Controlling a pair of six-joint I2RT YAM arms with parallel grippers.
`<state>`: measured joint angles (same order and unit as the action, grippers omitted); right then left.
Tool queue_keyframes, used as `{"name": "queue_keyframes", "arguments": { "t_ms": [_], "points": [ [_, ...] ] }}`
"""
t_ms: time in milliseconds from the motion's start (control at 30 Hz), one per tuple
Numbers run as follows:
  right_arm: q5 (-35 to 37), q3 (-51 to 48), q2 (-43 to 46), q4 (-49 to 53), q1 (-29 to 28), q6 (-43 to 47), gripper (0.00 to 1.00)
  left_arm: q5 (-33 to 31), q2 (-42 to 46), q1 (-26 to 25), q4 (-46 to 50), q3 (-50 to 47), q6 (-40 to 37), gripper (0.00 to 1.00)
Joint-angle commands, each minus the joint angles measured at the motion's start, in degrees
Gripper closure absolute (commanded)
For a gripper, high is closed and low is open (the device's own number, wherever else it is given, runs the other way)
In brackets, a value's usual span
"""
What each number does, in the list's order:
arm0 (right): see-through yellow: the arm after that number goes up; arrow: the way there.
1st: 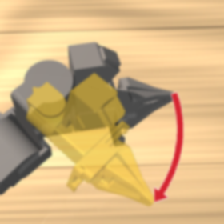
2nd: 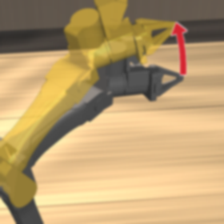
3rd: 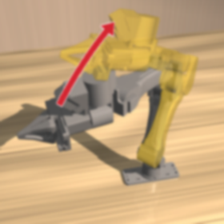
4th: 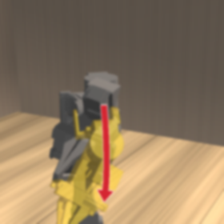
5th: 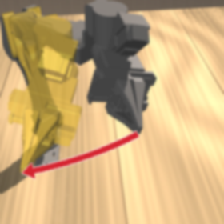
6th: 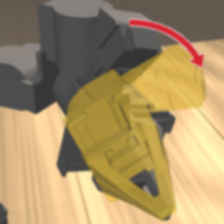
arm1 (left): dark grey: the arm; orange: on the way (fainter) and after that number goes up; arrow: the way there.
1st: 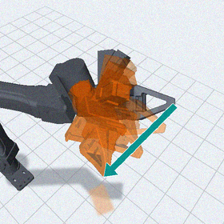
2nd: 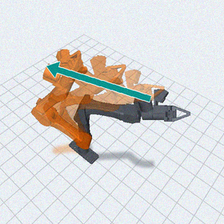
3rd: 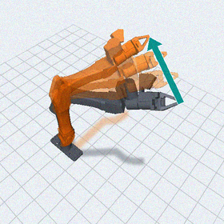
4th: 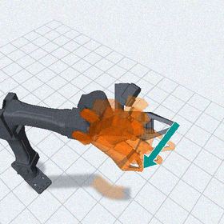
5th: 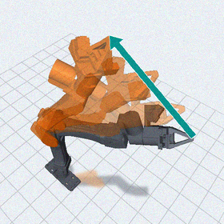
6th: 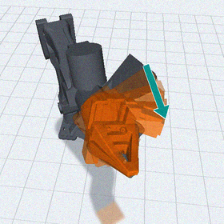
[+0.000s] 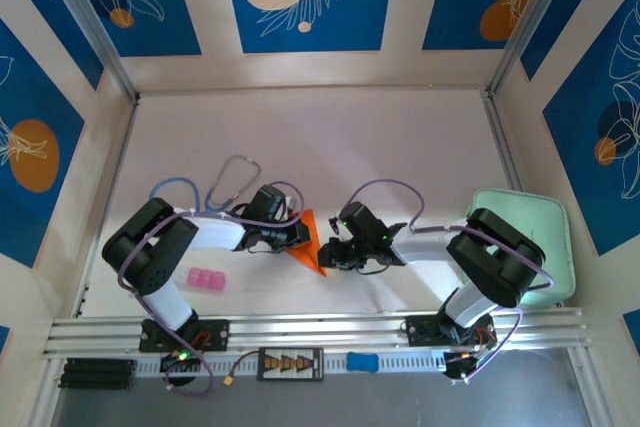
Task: Fold a paper plane with a square sheet of paper (pick it up from the middle)
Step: Fourth fold the wing at the center of the table.
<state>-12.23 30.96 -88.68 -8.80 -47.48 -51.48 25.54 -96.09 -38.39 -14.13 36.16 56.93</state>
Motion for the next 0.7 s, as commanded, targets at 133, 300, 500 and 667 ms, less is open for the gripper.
{"name": "queue_keyframes", "arguments": {
  "t_ms": [133,300,500,667],
  "points": [
    [1.2,-0.6,2.3,7.3,-1.5,1.5,0.77,0.0,-0.8,-0.3,3.2,-0.1,-0.4,0.94],
    [1.5,-0.7,0.9,6.8,-1.5,1.0,0.79,0.2,-1.2,-0.3,3.0,0.0,-0.4,0.95],
    [0.7,-1.9,0.0,5.6,-1.3,-0.2,0.83,0.1,-1.0,-0.3,3.1,0.0,-0.4,0.95],
    [0.5,-3.1,0.1,5.0,-1.0,-1.0,0.84,0.2,-1.2,-0.3,2.9,0.0,-0.4,0.95]
  ]
}}
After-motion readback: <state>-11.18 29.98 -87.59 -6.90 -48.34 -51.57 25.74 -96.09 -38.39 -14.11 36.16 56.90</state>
